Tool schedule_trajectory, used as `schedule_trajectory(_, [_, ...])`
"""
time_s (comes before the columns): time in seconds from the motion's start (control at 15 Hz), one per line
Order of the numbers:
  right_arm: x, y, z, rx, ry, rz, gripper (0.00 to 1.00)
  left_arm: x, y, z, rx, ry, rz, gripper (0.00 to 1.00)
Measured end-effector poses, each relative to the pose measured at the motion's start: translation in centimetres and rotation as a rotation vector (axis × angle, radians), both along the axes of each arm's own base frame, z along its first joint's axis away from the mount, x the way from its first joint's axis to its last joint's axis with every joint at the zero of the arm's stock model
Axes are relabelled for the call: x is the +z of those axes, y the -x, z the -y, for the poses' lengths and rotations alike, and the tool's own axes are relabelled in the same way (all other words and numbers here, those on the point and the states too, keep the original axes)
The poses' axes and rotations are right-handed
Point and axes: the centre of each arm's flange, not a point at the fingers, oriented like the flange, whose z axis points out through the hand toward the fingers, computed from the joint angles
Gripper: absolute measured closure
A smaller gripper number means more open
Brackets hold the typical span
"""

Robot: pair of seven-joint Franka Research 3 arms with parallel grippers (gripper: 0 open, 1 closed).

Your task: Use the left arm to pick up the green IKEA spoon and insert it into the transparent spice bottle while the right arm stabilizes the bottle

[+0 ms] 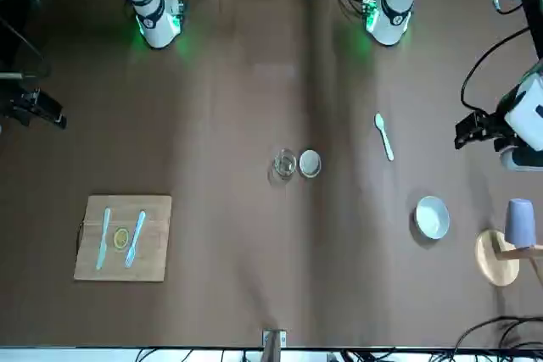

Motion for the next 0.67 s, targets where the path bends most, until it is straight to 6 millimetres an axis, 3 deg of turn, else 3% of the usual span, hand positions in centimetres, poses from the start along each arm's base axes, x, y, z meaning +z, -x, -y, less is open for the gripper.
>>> schedule_trajectory(0.47, [0.0,0.0,-0.2,0.003,0.000,0.000,0.00,-0.3,0.0,0.1,-0.001,0.000,-0.006,0.01])
schedule_trajectory(0.67, [-0.1,-0.1,-1.1,0.019,-0.003,0.000,0.00,-2.3,-0.6,0.6,-0.010,-0.001,-0.041,0.01])
